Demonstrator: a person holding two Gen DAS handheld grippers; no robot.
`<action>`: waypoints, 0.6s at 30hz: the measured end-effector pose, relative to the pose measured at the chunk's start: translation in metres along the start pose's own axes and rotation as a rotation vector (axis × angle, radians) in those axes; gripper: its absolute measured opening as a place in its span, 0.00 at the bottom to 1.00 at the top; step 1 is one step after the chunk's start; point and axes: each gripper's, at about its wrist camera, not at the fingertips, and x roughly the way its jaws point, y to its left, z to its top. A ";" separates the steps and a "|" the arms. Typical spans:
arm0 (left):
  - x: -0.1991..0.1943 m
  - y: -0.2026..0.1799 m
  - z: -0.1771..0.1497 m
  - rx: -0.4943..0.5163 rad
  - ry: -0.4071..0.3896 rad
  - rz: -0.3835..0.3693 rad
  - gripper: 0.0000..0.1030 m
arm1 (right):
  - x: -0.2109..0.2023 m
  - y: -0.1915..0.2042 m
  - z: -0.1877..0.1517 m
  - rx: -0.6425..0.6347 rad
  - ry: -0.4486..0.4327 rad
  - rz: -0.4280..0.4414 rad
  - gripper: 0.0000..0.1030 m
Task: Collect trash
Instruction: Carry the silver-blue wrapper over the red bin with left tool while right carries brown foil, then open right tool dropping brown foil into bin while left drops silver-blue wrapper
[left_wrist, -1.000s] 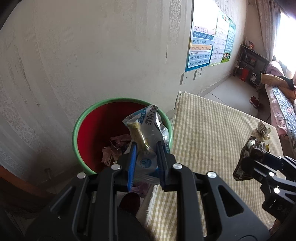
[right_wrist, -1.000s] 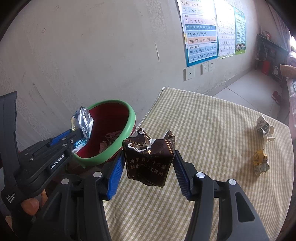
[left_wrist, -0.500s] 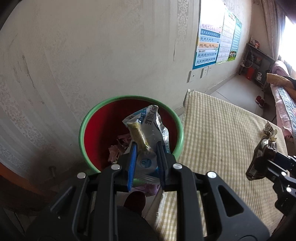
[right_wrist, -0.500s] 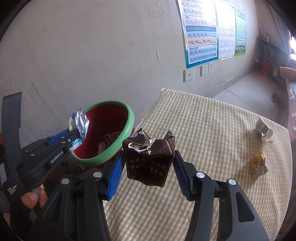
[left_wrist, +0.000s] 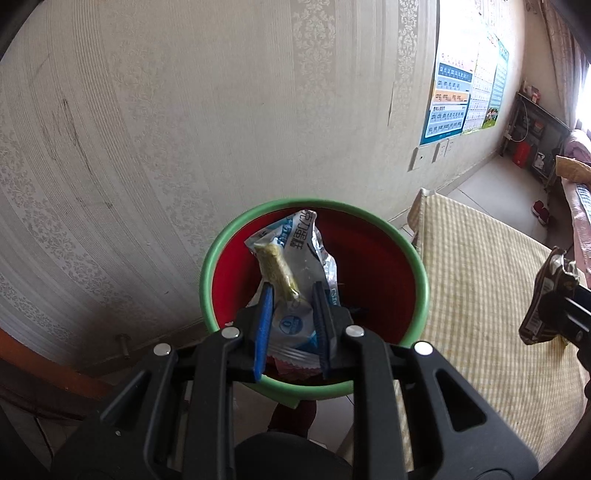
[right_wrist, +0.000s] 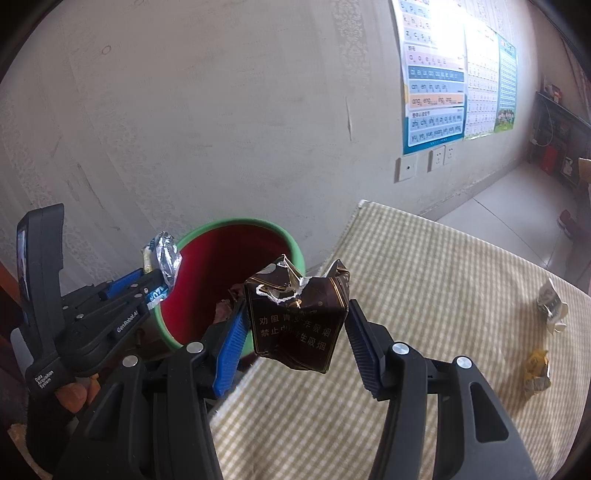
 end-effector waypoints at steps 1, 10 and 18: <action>0.001 0.002 0.000 -0.002 0.002 0.000 0.20 | 0.002 0.002 0.001 -0.004 0.001 0.005 0.51; 0.025 0.019 0.007 -0.020 0.035 0.003 0.20 | 0.029 0.022 0.020 -0.027 0.015 0.037 0.51; 0.051 0.027 0.021 -0.054 0.074 -0.034 0.20 | 0.063 0.028 0.044 -0.003 0.042 0.095 0.51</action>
